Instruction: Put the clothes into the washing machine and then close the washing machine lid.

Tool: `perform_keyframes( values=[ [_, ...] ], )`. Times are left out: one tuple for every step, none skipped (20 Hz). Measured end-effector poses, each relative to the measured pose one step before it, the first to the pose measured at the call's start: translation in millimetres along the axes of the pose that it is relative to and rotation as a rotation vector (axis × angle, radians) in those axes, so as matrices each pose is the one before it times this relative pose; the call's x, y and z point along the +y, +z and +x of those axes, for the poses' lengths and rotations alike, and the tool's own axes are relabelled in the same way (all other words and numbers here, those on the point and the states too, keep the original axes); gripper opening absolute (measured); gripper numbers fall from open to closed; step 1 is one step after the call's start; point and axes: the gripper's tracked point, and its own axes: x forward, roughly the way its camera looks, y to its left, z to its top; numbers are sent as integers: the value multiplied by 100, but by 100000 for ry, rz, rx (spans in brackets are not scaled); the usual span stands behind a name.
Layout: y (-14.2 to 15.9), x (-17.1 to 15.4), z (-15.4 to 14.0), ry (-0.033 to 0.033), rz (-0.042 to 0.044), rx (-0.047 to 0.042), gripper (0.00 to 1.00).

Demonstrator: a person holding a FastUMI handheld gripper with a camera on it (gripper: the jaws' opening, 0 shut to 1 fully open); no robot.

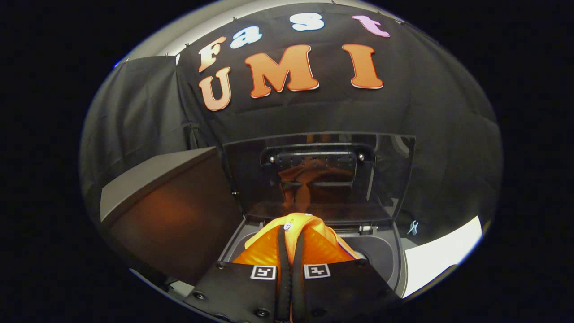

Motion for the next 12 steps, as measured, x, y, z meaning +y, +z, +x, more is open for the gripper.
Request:
perform_keyframes(
  values=[
    [-720,-350,1029,274,1181,2132,9],
    [-856,-372,1043,343,1266,2238,9],
    [-1071,-414,986,-35,1252,2688,9],
    [-1097,-322,933,72,1312,2807,9],
    [-1268,-386,1137,-229,667,3510,9],
    [-1181,-422,1054,-628,395,3735,9],
    [-1032,-431,1086,-396,704,3273,9],
    [-1013,-368,1242,-478,1038,3431,9],
    [-1083,-353,1090,-627,1471,3260,9],
    [-1043,-478,843,-1387,1446,3065,9],
    [-815,-454,621,-1536,1107,2816,10],
    [-537,-402,661,-1337,1225,2354,10]
  ],
)
